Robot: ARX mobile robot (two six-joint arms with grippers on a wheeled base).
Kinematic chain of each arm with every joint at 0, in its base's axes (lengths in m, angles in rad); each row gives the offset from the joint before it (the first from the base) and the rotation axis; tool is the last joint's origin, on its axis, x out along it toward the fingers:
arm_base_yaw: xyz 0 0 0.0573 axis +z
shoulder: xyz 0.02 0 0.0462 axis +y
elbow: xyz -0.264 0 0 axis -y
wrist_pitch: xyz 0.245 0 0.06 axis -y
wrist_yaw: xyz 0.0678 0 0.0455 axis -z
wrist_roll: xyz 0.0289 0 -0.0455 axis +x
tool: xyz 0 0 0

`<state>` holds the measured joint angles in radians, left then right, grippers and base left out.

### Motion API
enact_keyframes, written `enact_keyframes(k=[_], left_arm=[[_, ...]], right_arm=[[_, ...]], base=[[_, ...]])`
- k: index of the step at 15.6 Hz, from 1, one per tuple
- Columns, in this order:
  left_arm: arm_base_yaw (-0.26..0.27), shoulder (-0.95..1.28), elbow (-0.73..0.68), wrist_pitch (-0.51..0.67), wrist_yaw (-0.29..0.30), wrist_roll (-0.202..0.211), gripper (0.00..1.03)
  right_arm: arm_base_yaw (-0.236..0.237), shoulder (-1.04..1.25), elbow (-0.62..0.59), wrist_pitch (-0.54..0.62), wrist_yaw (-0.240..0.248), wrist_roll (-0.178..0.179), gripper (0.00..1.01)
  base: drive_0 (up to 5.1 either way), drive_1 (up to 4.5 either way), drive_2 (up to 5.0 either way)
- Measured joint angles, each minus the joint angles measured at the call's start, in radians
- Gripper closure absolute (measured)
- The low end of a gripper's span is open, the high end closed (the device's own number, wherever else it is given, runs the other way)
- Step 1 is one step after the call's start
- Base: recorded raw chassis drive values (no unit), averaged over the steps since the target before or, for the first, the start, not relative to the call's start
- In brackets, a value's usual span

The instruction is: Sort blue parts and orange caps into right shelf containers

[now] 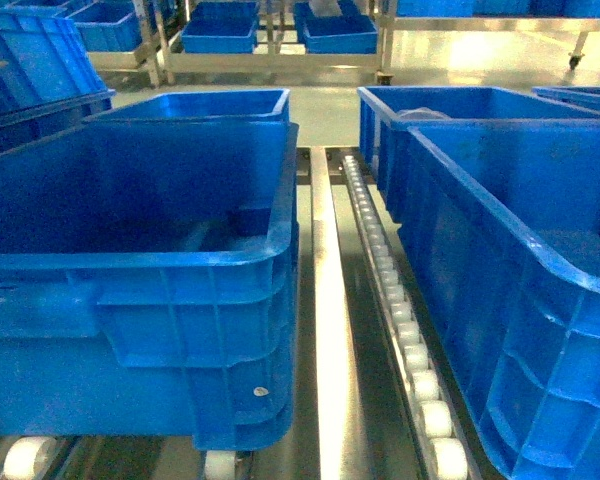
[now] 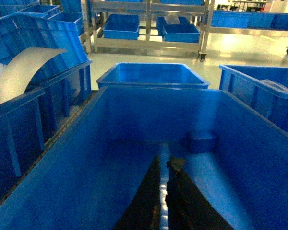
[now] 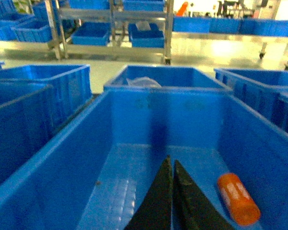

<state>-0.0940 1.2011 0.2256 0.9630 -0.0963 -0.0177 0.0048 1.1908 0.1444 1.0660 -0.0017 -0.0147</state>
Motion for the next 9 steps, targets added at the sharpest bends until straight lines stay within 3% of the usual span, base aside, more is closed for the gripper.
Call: enact_keyframes(k=[3,4,5,6,9], left_arm=[[0.026,-0.124,-0.076,-0.051,0.028,0.001,1.01],[0.073,-0.167,-0.097,-0.075,0.084,0.002,1.01],[0.088,-0.188,-0.106,-0.084,0.089,0.002,1.01],[0.098,-0.186,-0.137,-0.011,0.086,0.002,1.01],[0.093,-0.322,-0.194,-0.138,0.096,0.003,1.01]], right_arm=[[-0.005,-0.124,-0.07,-0.102,0.002,0.002,1.0],[-0.005,-0.179,-0.076,-0.132,0.002,0.002,1.0],[-0.005,-0.204,-0.08,-0.15,0.002,0.002,1.0],[-0.005,-0.244,-0.091,-0.182,0.002,0.002,1.0],[-0.005,-0.411,-0.124,-0.322,0.002,0.003,1.0]], base=[[0.0,0.0,0.0],[0.0,0.0,0.0],[0.0,0.0,0.0],[0.0,0.0,0.0],[0.0,0.0,0.0]])
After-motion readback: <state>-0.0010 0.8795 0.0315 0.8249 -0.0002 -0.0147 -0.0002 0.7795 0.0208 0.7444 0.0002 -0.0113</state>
